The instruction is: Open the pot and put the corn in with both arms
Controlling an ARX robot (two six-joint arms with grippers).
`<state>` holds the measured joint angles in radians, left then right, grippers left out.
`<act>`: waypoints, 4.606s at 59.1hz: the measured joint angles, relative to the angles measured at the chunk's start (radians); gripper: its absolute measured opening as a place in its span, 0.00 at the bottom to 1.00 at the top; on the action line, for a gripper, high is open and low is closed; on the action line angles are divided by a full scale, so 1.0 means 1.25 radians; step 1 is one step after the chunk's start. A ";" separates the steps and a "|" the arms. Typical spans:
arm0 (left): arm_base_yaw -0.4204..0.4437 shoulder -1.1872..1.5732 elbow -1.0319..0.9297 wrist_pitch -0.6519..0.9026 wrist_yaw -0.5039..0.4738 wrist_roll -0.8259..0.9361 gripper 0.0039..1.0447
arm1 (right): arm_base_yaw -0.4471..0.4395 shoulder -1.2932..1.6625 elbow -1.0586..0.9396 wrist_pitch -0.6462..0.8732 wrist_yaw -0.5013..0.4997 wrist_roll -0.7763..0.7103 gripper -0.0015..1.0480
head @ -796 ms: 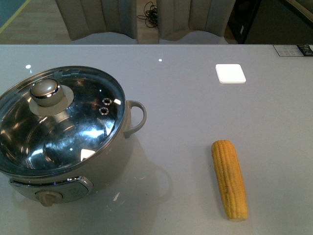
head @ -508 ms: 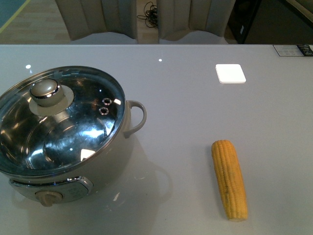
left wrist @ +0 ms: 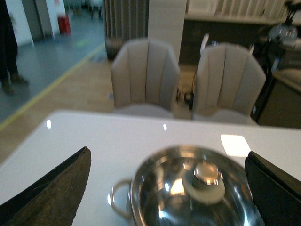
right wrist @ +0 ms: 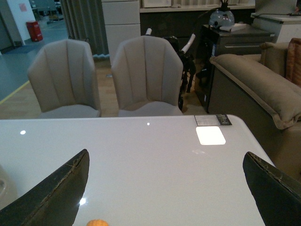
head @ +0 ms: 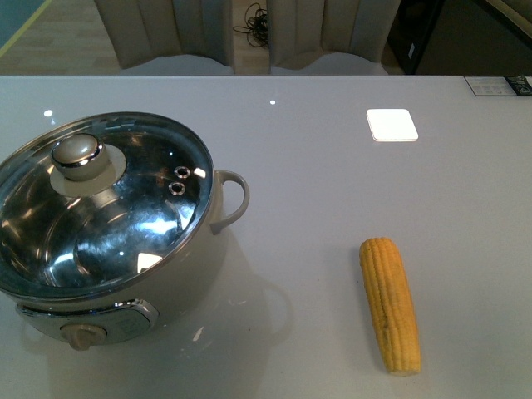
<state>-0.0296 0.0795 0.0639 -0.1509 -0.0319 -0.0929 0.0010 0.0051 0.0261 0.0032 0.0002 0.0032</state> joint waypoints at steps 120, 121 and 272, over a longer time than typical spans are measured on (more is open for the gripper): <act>-0.168 1.480 0.388 0.801 -0.064 0.021 0.41 | 0.000 0.000 0.000 0.000 0.000 0.000 0.91; -0.168 1.480 0.388 0.800 -0.064 0.021 0.41 | 0.000 0.000 0.000 0.000 0.000 0.000 0.91; 0.584 1.914 0.448 1.225 0.177 0.179 0.41 | 0.000 0.000 0.000 0.000 0.000 0.000 0.91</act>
<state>0.7002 2.4725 0.6235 1.3808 0.1898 0.1314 0.0010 0.0051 0.0261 0.0032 0.0002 0.0032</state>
